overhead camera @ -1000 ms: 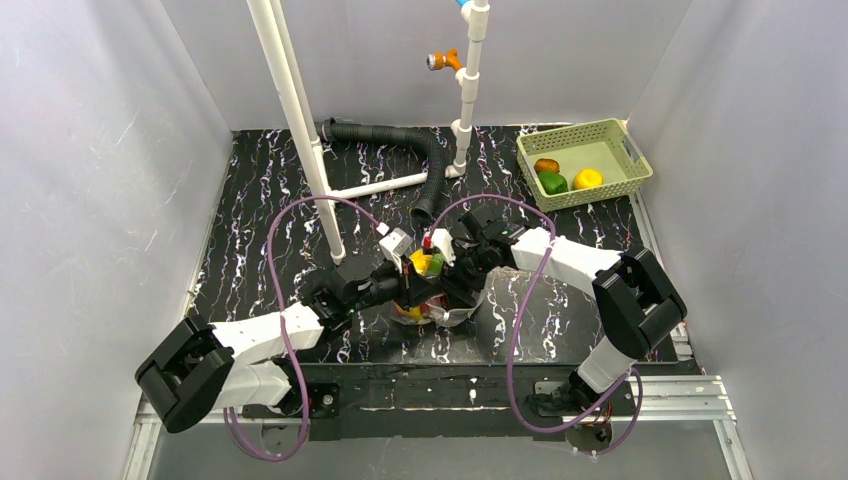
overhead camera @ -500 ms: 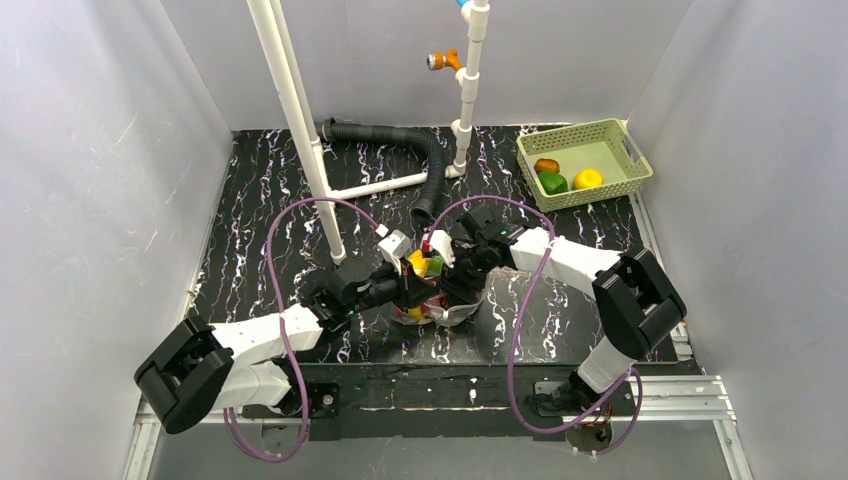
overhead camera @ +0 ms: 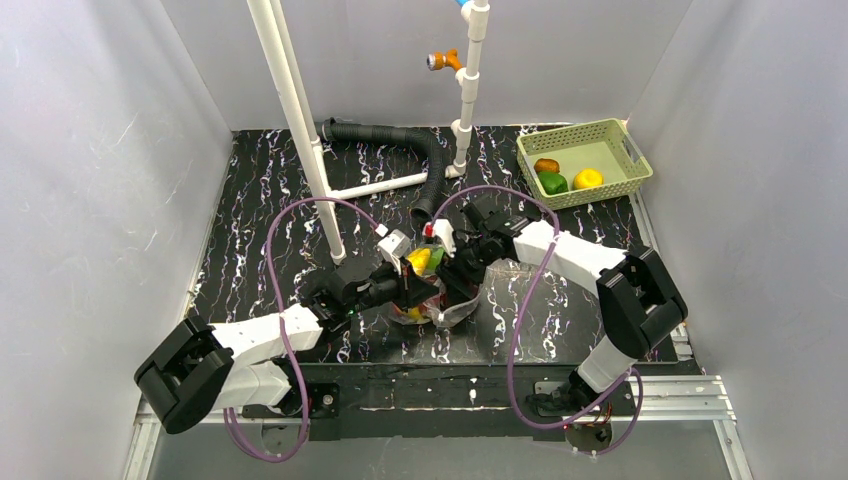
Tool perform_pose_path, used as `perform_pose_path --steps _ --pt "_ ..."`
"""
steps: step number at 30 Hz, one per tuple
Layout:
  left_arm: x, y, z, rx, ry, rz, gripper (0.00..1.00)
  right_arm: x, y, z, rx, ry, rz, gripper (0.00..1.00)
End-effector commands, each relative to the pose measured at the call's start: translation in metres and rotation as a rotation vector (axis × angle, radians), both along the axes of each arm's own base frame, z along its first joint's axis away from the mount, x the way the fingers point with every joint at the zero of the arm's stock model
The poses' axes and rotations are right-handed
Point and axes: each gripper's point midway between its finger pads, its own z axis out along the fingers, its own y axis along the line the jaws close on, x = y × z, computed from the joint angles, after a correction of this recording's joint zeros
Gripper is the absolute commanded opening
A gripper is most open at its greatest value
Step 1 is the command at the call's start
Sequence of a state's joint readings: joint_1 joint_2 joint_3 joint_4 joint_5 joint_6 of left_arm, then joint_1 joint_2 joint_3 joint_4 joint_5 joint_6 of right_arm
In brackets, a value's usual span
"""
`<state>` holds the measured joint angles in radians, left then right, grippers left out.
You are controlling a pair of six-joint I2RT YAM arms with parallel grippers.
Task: Open the zip-top bag and remove the fake food
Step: Pick up the fake fruit from the zipper food storage bag.
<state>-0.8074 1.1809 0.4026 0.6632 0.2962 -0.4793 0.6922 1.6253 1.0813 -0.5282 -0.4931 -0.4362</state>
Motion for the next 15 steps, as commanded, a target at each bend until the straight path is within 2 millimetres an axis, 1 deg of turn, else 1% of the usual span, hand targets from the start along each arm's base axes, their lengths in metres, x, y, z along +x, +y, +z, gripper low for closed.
perform_pose_path --steps 1,7,15 --pt "0.002 -0.001 0.005 0.001 -0.021 -0.004 0.0 0.002 0.014 0.045 0.157 0.053 -0.033 0.21" --pt "0.003 -0.006 0.003 0.002 -0.012 -0.022 0.0 0.0 0.013 0.07 0.288 0.152 -0.053 0.19" --pt "0.004 -0.011 0.002 0.005 0.003 -0.031 0.0 -0.003 0.016 0.086 0.373 0.216 -0.048 0.18"
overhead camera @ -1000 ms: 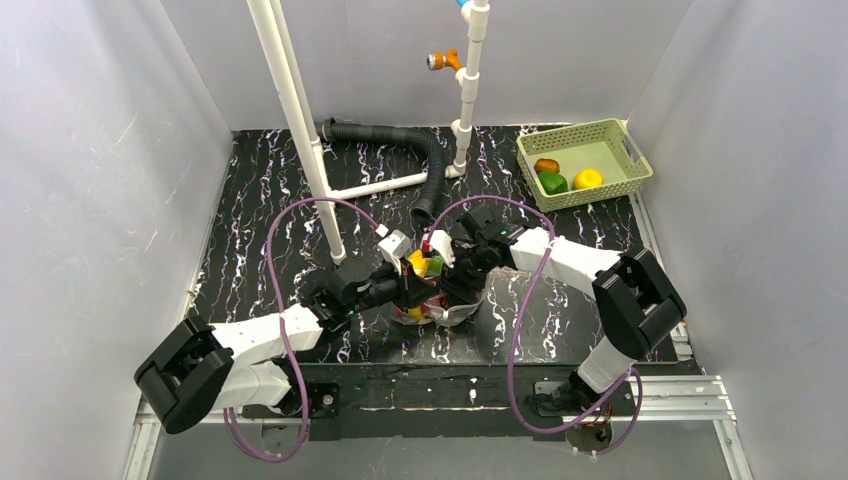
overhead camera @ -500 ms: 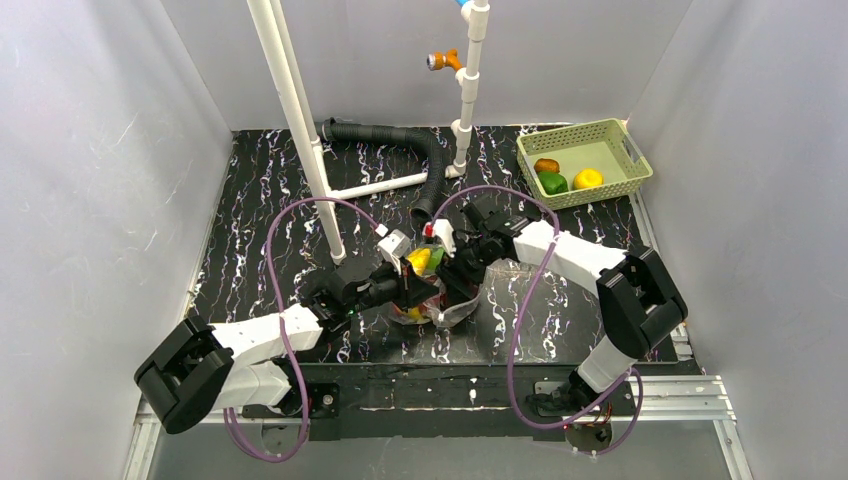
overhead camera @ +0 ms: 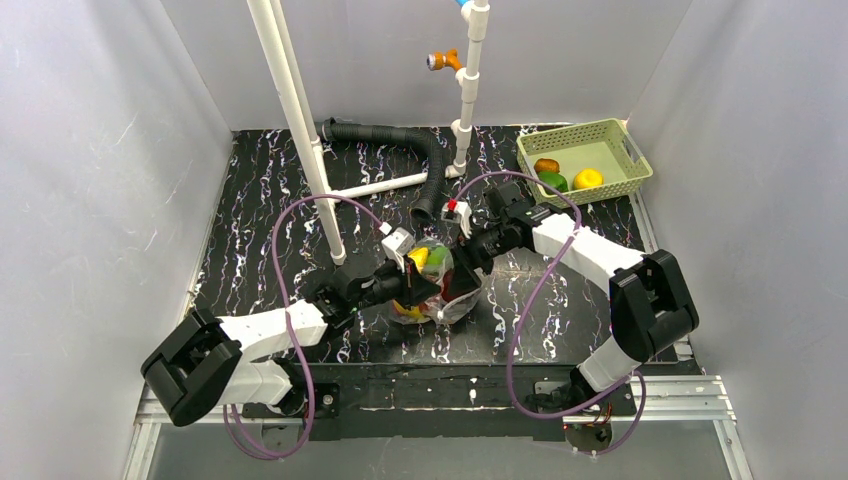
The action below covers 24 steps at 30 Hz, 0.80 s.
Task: Open the zip-top bag and remove the fake food
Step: Pick up the fake fruit from the zipper food storage bag.
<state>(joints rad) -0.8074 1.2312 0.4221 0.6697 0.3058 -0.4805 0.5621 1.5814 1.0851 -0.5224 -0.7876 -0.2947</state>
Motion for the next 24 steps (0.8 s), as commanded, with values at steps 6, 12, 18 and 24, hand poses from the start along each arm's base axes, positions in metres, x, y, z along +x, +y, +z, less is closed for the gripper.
perform_pose_path --steps 6,12,18,24 --pt "0.002 -0.008 0.008 -0.009 -0.006 -0.025 0.0 0.004 0.01 0.056 0.223 0.045 0.006 0.18" --pt "0.005 -0.007 0.005 0.006 0.008 -0.007 0.0 0.004 0.009 0.056 0.227 0.043 0.003 0.18" --pt "0.009 0.0 0.002 0.036 0.005 0.032 0.0 0.008 0.006 0.056 0.217 0.017 -0.01 0.17" --pt "0.013 0.007 0.005 0.058 -0.01 0.067 0.0 0.019 -0.004 0.035 0.107 -0.035 -0.057 0.15"
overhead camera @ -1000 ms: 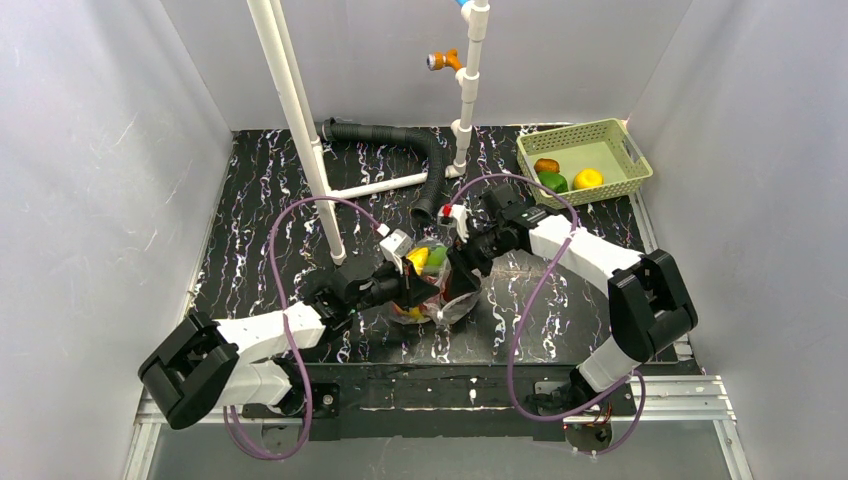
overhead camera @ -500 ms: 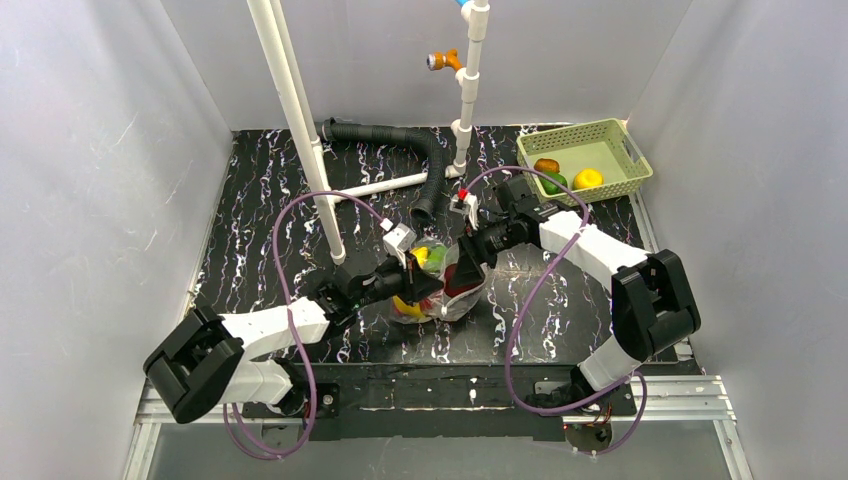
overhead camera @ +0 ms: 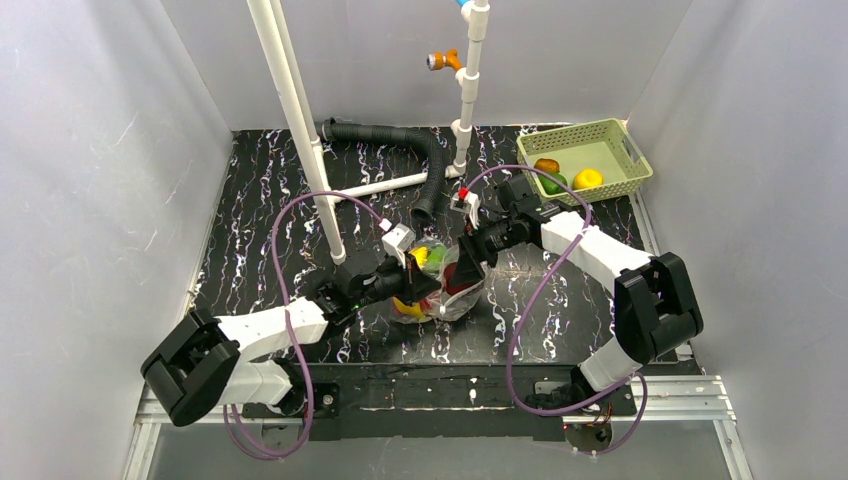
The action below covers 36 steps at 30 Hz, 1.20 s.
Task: Open the zip-top bag and remove the fake food
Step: Pick up the fake fruit from the zipper food storage bag.
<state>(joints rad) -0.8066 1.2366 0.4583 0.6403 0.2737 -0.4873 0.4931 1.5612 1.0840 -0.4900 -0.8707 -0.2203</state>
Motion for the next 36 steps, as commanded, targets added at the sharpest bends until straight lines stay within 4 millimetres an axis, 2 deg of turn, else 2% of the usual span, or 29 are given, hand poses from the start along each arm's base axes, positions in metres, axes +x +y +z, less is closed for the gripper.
perform_pose_path --steps 1,6,9,16,22,36 --pt "0.004 0.01 0.0 0.059 -0.015 0.038 0.0 0.007 0.002 0.017 0.026 -0.09 0.014 0.15" --pt "0.006 0.012 0.007 0.076 -0.042 0.039 0.0 -0.014 0.007 0.029 0.091 -0.074 0.119 0.14" --pt "0.005 0.01 0.009 0.076 -0.043 0.023 0.0 -0.017 0.009 0.039 0.119 -0.082 0.139 0.14" --pt "0.005 0.008 0.012 0.069 -0.04 0.019 0.0 -0.008 0.003 0.052 0.139 -0.115 0.104 0.14" --pt "0.004 0.004 0.014 0.064 -0.034 0.003 0.0 0.005 0.002 0.053 0.128 -0.118 0.065 0.14" --pt "0.008 0.009 0.014 0.083 -0.019 0.039 0.0 0.015 0.002 0.068 0.153 -0.115 0.057 0.14"
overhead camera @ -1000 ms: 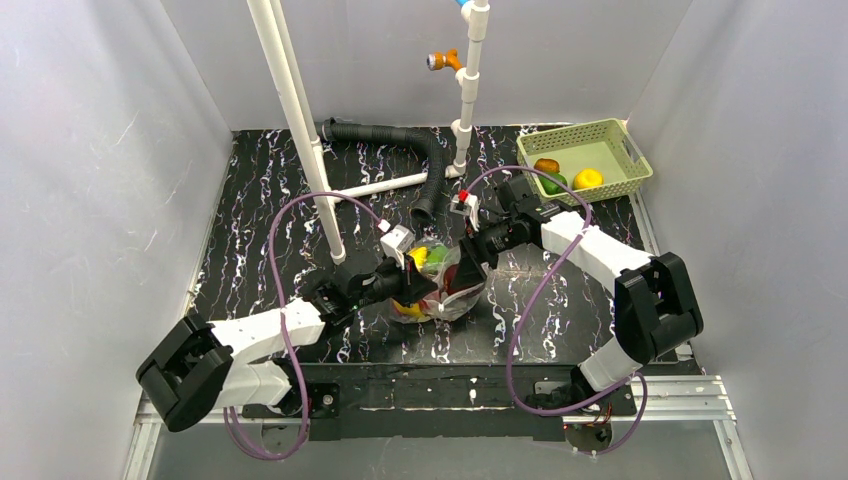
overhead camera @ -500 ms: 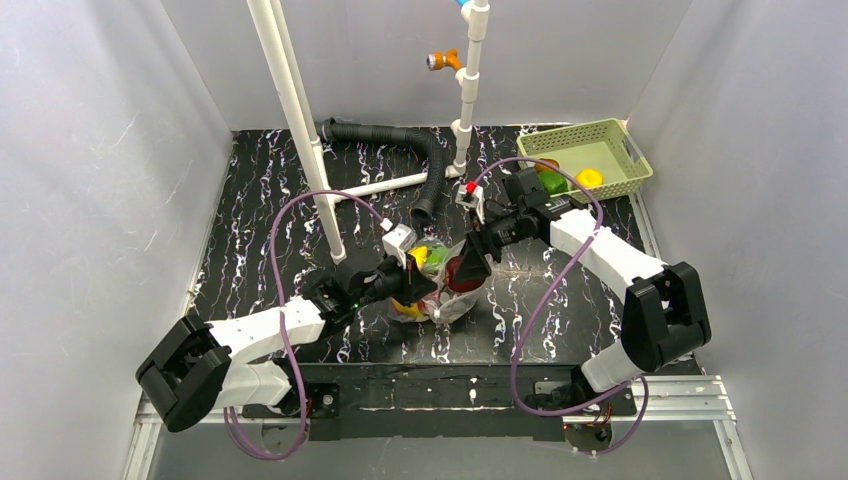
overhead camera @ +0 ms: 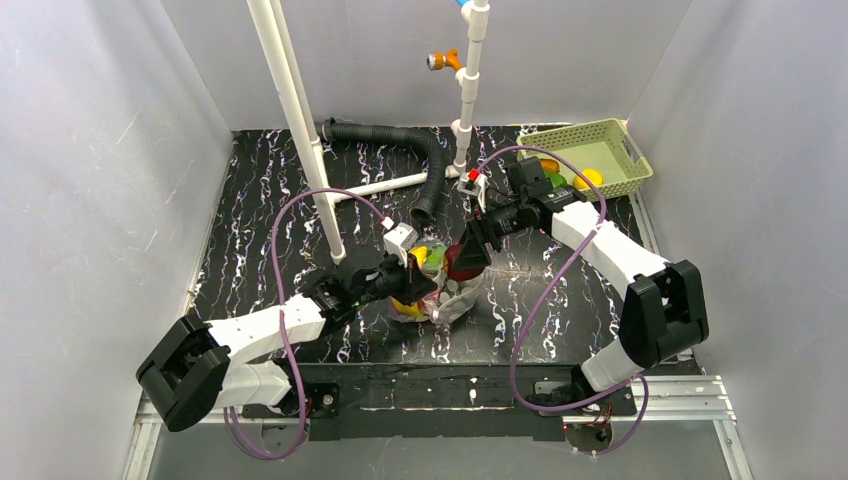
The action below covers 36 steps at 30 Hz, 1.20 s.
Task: Open the zip-top bag and remove the fake food
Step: Pick up the fake fruit from the zipper food storage bag.
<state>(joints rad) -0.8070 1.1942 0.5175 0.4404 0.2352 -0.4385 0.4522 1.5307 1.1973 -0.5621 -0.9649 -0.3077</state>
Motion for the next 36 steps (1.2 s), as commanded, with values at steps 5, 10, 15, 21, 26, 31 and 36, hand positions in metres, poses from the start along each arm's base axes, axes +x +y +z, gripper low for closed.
perform_pose_path --steps 5,10,15,21,26,31,36 --pt "0.007 -0.004 0.02 -0.02 -0.038 0.01 0.0 0.008 -0.001 0.025 0.05 -0.017 -0.008 0.14" --pt "0.007 -0.004 0.021 -0.021 -0.036 0.01 0.0 0.012 -0.005 0.031 0.063 -0.023 -0.022 0.13" --pt "0.007 -0.005 0.022 -0.021 -0.036 0.005 0.0 0.017 -0.008 0.038 0.074 -0.028 -0.036 0.13" --pt "0.007 -0.005 0.022 -0.02 -0.037 0.004 0.0 0.03 -0.017 0.049 0.099 -0.037 -0.073 0.13" --pt "0.006 -0.005 0.023 -0.021 -0.038 0.0 0.0 0.043 -0.029 0.059 0.118 -0.05 -0.119 0.13" --pt "0.005 -0.004 0.023 -0.024 -0.039 0.0 0.0 0.061 -0.045 0.066 0.125 -0.072 -0.185 0.13" --pt "0.005 -0.003 0.026 -0.026 -0.046 0.003 0.0 0.09 -0.07 0.065 0.113 -0.096 -0.293 0.14"
